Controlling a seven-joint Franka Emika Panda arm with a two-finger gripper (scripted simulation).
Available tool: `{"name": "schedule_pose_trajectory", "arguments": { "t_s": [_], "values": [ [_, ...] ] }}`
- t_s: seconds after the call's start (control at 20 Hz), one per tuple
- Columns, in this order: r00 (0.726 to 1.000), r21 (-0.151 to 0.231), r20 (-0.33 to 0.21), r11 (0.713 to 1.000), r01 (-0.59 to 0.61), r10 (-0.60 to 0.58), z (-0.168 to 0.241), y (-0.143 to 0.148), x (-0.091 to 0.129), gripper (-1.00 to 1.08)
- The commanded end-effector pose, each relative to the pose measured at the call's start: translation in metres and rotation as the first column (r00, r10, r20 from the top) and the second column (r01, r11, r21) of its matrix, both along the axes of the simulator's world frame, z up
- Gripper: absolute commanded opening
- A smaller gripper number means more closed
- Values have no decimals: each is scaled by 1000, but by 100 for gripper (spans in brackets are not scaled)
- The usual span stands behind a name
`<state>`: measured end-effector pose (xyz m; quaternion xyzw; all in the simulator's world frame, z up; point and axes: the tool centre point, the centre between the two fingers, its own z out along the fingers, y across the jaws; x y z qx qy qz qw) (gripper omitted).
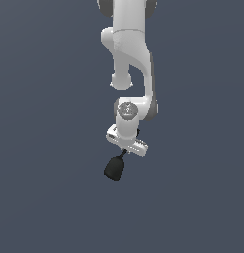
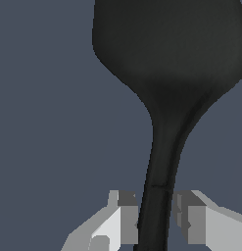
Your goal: Pick up the object and move it to a goal position.
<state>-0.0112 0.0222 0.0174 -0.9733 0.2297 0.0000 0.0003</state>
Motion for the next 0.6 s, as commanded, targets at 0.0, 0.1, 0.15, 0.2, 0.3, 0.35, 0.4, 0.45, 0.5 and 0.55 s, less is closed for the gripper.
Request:
{"name": "schedule_pose_trajectory", "arguments": {
  "t_s": [0.0,0.1,0.15,0.2,0.3,0.35,0.4,0.45,0.5,0.55],
  "values": [
    [1000,-1,0,1000,1,-1,0,-1,0,-100],
    [1000,-1,0,1000,1,-1,0,-1,0,-100],
    [1000,-1,0,1000,1,-1,0,-1,0,-100],
    [1000,-1,0,1000,1,-1,0,-1,0,-100],
    [1000,0,0,1000,0,0,0,-1,0,-100],
    [1000,0,0,1000,0,0,0,-2,0,-100],
    [1000,0,0,1000,0,0,1,-4,1,-100],
    [1000,0,0,1000,0,0,2,-7,2,-100],
    [1000,0,0,1000,0,0,3,-10,2,-100],
    [1000,0,0,1000,0,0,4,-15,3,-100]
  ]
}}
